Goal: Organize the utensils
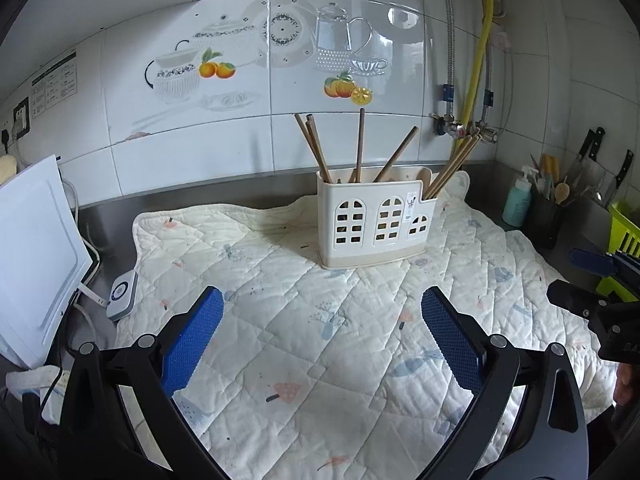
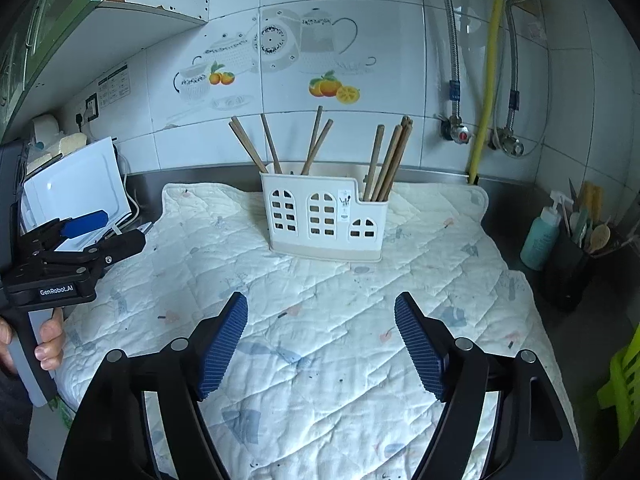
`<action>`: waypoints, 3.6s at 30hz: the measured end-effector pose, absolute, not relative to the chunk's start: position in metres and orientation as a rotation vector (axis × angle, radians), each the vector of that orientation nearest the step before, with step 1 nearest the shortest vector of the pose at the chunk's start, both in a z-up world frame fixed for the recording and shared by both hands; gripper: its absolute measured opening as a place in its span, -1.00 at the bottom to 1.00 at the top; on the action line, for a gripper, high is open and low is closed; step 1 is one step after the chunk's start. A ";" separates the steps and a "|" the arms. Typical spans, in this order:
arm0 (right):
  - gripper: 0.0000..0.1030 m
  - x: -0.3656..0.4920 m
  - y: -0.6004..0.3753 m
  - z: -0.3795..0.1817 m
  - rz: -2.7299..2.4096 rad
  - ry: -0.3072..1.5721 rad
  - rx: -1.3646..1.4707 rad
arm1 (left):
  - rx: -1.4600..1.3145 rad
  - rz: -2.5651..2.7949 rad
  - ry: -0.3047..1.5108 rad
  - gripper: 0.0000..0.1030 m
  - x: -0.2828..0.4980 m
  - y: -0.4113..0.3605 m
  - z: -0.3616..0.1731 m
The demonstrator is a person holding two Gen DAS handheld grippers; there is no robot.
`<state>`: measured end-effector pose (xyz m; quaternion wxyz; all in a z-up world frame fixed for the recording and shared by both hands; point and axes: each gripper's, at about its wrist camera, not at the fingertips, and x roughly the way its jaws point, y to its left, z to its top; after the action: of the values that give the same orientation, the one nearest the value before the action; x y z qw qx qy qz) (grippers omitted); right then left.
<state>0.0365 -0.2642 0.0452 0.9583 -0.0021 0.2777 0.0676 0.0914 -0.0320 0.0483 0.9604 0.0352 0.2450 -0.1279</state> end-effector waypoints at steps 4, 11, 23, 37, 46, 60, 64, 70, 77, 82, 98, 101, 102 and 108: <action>0.53 0.031 -0.270 0.031 0.131 0.593 0.034 | 0.081 -0.232 0.511 0.91 0.082 -0.030 0.037; 0.67 0.023 -0.274 0.019 0.110 0.611 0.039 | 0.043 -0.218 0.570 0.90 0.080 -0.025 0.019; 0.71 0.025 -0.276 0.013 0.098 0.626 0.036 | 0.013 -0.209 0.608 0.91 0.080 -0.020 0.007; 0.74 0.028 -0.277 0.009 0.083 0.633 0.024 | -0.011 -0.193 0.636 0.90 0.084 -0.013 -0.002; 0.75 0.032 -0.276 0.006 0.080 0.639 0.021 | -0.002 -0.195 0.641 0.91 0.085 -0.016 -0.005; 0.75 0.032 -0.273 0.005 0.082 0.641 0.016 | 0.003 -0.196 0.642 0.90 0.084 -0.017 -0.007; 0.75 0.032 -0.272 0.005 0.083 0.638 0.015 | 0.001 -0.195 0.642 0.90 0.083 -0.018 -0.007; 0.75 0.031 -0.269 0.006 0.085 0.634 0.015 | 0.003 -0.197 0.638 0.90 0.082 -0.018 -0.006; 0.75 0.030 -0.270 0.006 0.082 0.632 0.016 | 0.002 -0.195 0.638 0.90 0.081 -0.018 -0.006; 0.75 0.030 -0.270 0.009 0.080 0.623 0.021 | 0.004 -0.193 0.631 0.90 0.080 -0.019 -0.003; 0.77 0.025 -0.283 0.018 0.065 0.567 0.078 | 0.003 -0.195 0.610 0.90 0.076 -0.022 0.003; 0.77 0.024 -0.285 0.019 0.062 0.559 0.085 | 0.005 -0.198 0.607 0.90 0.076 -0.022 0.004; 0.77 0.024 -0.286 0.019 0.062 0.557 0.087 | 0.005 -0.199 0.606 0.90 0.076 -0.022 0.004; 0.78 0.024 -0.287 0.020 0.061 0.551 0.094 | 0.005 -0.199 0.600 0.90 0.075 -0.022 0.006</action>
<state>0.0238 -0.2875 0.0199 0.9607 0.0465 0.2721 0.0303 0.0752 -0.0222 0.0065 0.9504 0.0027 0.2952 -0.0977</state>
